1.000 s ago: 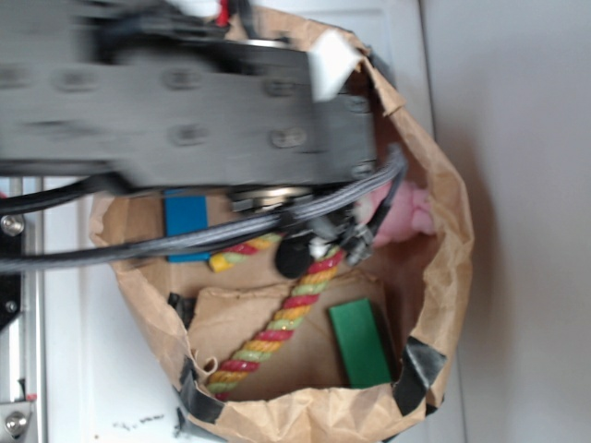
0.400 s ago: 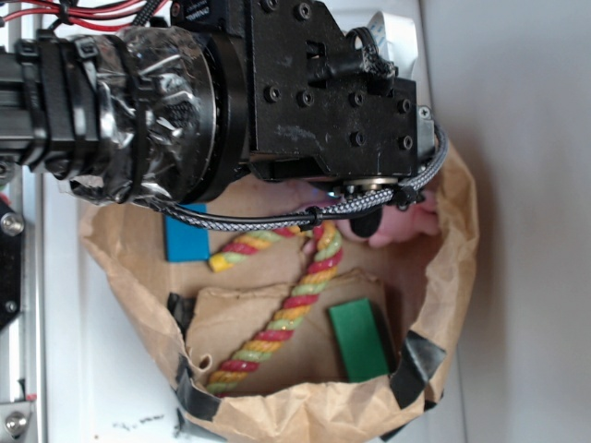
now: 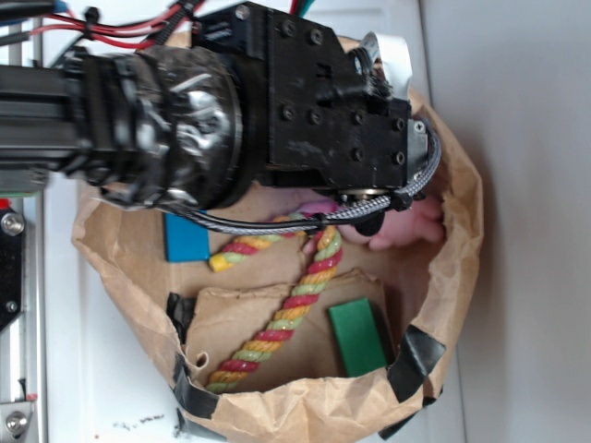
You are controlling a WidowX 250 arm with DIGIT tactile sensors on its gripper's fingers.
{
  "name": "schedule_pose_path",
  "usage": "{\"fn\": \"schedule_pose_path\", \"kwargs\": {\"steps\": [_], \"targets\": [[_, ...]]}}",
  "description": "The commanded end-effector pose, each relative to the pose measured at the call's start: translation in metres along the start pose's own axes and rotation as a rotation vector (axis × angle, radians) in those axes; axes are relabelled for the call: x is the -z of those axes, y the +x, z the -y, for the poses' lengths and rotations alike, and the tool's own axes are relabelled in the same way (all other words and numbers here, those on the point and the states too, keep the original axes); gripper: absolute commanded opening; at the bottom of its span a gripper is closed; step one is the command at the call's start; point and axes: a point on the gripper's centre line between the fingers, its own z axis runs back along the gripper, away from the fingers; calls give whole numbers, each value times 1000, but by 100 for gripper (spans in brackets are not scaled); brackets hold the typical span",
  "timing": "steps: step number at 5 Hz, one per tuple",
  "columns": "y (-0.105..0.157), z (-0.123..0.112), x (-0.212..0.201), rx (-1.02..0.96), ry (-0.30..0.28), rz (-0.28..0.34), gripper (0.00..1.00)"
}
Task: Grab the green animal.
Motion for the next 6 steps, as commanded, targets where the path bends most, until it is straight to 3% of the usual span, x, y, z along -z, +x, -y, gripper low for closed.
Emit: {"fn": "schedule_pose_path", "kwargs": {"steps": [1, 3, 6], "targets": [[30, -19, -14, -72, -53, 17, 100], [27, -34, -10, -147, -133, 42, 100], [32, -20, -2, -211, -167, 75, 100]]}}
